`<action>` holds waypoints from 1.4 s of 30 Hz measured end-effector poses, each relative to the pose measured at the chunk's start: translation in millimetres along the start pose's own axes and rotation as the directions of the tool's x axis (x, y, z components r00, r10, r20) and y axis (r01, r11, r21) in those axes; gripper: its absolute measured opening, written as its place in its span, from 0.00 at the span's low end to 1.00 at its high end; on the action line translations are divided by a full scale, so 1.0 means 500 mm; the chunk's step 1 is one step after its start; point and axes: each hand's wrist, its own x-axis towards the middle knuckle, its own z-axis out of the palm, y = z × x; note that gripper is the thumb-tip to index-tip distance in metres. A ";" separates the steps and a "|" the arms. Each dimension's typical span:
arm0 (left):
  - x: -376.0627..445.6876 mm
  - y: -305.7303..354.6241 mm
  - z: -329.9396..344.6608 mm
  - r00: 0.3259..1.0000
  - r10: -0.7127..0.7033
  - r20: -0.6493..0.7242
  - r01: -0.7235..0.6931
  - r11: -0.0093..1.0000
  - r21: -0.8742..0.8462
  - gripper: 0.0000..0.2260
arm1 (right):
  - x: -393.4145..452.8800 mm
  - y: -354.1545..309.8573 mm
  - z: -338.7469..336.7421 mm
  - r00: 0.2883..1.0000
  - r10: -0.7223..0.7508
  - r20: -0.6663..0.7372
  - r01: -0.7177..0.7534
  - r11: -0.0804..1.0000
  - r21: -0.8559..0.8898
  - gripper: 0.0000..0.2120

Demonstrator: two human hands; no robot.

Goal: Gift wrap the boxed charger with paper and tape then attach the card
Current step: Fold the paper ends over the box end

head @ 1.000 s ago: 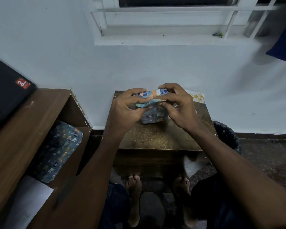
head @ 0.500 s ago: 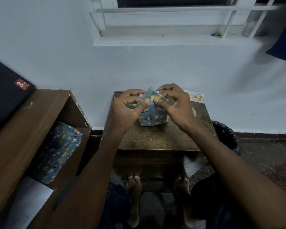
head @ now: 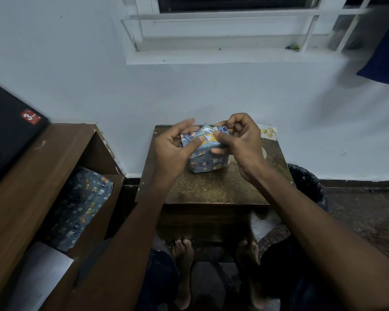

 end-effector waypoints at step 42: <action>-0.014 0.013 0.015 0.990 0.138 0.022 -0.140 0.972 0.190 0.07 | 0.019 0.057 -0.023 0.934 -0.279 0.223 0.346 0.860 -0.376 0.13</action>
